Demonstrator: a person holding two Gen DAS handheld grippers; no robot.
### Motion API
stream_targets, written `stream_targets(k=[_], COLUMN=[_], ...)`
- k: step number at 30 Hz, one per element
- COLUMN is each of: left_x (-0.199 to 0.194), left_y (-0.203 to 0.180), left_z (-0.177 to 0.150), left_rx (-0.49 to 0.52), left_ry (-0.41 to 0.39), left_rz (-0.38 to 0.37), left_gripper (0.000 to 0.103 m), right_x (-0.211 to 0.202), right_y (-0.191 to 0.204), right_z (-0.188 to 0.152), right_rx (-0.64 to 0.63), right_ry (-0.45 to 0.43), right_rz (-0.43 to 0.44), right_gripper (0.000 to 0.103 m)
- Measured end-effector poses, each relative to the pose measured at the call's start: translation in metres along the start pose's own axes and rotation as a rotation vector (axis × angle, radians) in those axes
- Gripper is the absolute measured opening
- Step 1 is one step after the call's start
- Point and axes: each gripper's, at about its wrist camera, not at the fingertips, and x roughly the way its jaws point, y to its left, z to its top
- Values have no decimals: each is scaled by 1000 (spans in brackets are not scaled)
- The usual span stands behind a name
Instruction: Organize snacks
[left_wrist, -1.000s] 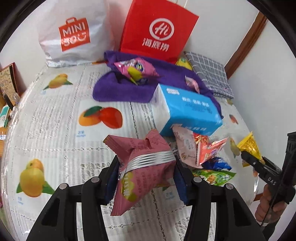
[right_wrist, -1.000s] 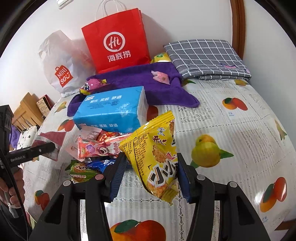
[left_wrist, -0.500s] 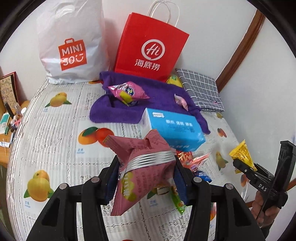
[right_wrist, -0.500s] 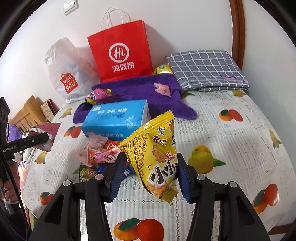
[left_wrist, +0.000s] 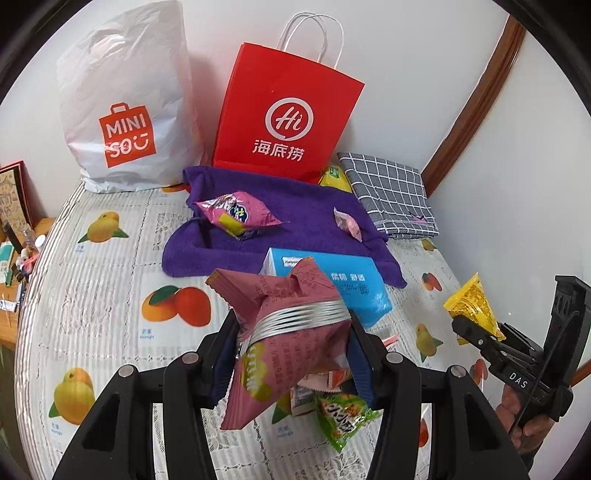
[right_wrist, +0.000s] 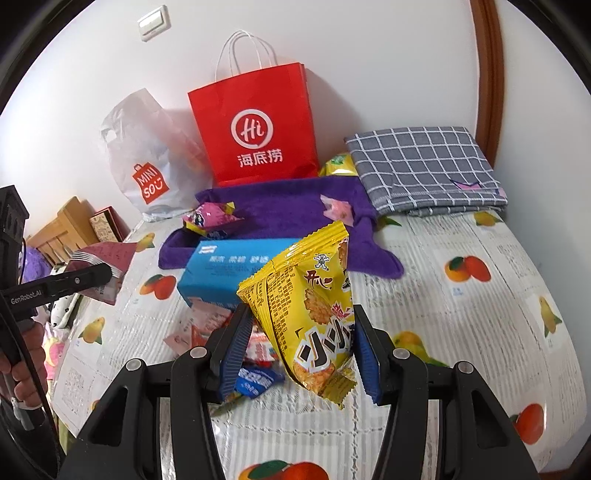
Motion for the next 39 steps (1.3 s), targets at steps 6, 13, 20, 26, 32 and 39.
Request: stream_targets(k=[6, 13, 20, 26, 32, 39], left_x=[6, 14, 25, 30, 38, 46], left_y=[-5, -6, -5, -3, 1, 5], left_z=[10, 22, 33, 40, 46, 53], left_rx=[12, 21, 25, 25, 20, 26], left_ry=[2, -1, 3, -8, -1, 3], left_rz=[-4, -5, -3, 3, 5, 14], left_gripper=[51, 51, 51, 51, 51, 51], right_x=[7, 21, 36, 46, 56, 69], right_y=[8, 13, 19, 24, 26, 26], right_z=[12, 27, 38, 45, 51, 63], right_rx=[-20, -21, -23, -33, -33, -30], right_ry=[-5, 0, 8, 11, 18, 25], right_rz=[25, 45, 60, 55, 53, 51], right_gripper=[53, 53, 53, 53, 53, 53])
